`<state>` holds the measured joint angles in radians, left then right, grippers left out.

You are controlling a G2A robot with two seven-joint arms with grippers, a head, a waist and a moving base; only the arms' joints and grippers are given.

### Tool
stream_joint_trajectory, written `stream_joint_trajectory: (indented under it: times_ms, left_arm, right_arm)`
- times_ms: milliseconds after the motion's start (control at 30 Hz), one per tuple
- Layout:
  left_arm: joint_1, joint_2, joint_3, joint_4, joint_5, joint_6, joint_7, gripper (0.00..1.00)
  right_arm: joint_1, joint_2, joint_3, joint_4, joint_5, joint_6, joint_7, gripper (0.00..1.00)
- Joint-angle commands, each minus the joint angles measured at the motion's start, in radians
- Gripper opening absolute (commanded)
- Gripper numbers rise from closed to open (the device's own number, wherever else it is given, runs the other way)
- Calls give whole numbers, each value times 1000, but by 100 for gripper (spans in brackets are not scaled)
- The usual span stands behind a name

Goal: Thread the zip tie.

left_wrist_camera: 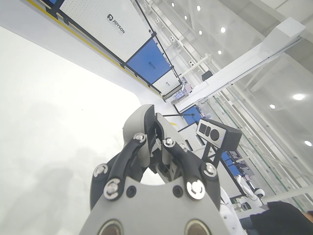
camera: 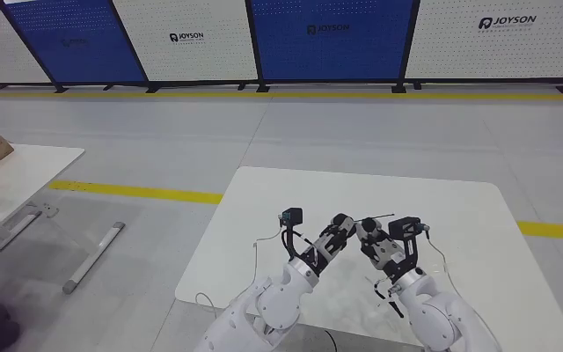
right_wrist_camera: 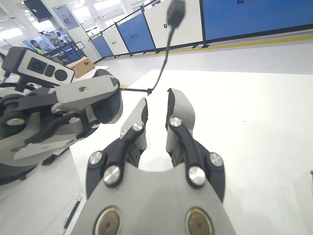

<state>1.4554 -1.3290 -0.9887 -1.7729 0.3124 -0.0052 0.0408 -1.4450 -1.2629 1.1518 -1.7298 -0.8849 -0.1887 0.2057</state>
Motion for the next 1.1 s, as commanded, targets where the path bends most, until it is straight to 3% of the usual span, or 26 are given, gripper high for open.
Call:
stream_joint_trajectory:
  times_ms: [0,367,1067]
  left_arm:
    - [2,0,0,1,2,-1,0,0]
    - [7,0,5,0,11,-4,4,0]
    - [10,0,6,4,23,-5,0,0]
  right_arm:
    - [-2,0,1,-1,0,-1,-4,13]
    - [-11,3,7,-13,-9,-10,8,21]
    - [-14,2,6,-18,-6,-16,-7,16]
